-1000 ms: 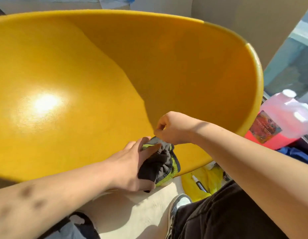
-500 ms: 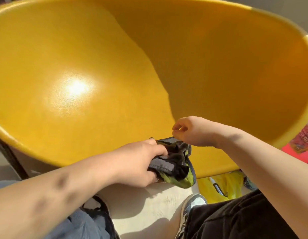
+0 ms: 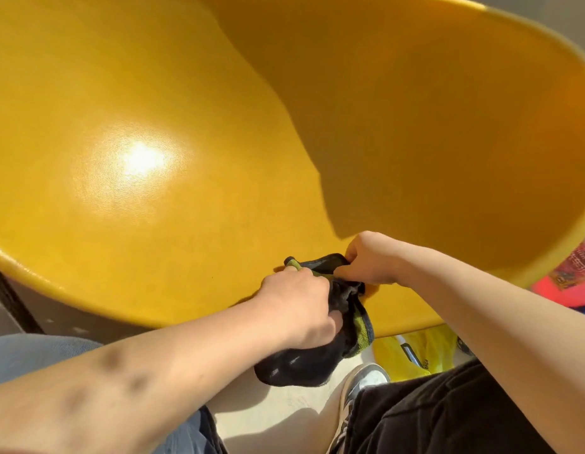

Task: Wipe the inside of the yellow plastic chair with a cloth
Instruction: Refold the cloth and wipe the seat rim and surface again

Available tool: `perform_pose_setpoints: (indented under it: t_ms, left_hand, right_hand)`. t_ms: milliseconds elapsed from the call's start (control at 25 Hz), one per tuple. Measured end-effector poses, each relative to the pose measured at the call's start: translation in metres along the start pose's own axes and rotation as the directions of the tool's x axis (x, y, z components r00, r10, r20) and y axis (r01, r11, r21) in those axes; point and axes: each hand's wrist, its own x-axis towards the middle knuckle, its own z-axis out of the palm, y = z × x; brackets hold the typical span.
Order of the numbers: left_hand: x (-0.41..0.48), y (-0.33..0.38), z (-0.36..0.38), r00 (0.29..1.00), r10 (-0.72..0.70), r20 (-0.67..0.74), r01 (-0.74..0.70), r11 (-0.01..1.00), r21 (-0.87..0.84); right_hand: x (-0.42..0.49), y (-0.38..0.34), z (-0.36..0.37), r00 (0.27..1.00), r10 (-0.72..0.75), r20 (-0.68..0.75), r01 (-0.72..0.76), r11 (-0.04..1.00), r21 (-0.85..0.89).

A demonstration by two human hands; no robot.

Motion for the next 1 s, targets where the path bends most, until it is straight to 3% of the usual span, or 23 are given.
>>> perform_pose_setpoints:
  t_ms: [80, 200, 320, 440, 640, 760, 840, 1000]
  left_hand:
    - [0.002, -0.009, -0.008, 0.999, -0.009, -0.041, 0.005, 0.996, -0.087]
    - [0.003, -0.035, -0.02, 0.979, -0.093, -0.182, 0.049, 0.972, -0.231]
    - [-0.003, -0.041, -0.021, 0.977, -0.131, -0.169, 0.027, 0.859, -0.511]
    - [-0.018, -0.014, -0.009, 0.994, -0.056, -0.09, 0.011, 0.897, -0.442]
    - [-0.01, -0.015, 0.001, 0.971, -0.207, -0.123, 0.159, 0.935, -0.315]
    - [-0.012, -0.023, -0.025, 0.949, -0.26, -0.179, 0.136, 0.849, -0.51]
    - [-0.02, -0.032, -0.043, 0.924, -0.312, -0.221, 0.097, 0.75, -0.654]
    - [-0.033, -0.059, -0.064, 0.93, -0.325, -0.173, 0.12, 0.712, -0.692]
  right_hand:
    - [-0.004, 0.0, -0.008, 0.997, -0.076, 0.021, 0.076, 0.997, 0.0]
    - [-0.018, -0.002, -0.013, 0.937, -0.326, 0.123, 0.329, 0.944, -0.001]
    - [-0.024, -0.009, 0.004, 0.896, -0.409, 0.172, 0.429, 0.897, -0.106]
    - [-0.02, -0.01, 0.011, 0.907, -0.422, -0.004, 0.418, 0.899, -0.132]
    - [-0.031, -0.017, 0.001, 0.897, -0.393, -0.201, 0.41, 0.911, 0.048]
    - [-0.044, -0.025, -0.01, 0.838, -0.376, -0.395, 0.457, 0.88, 0.133]
    - [-0.053, -0.029, -0.019, 0.756, -0.336, -0.561, 0.517, 0.833, 0.198]
    - [-0.07, -0.042, -0.037, 0.671, -0.316, -0.671, 0.576, 0.791, 0.204]
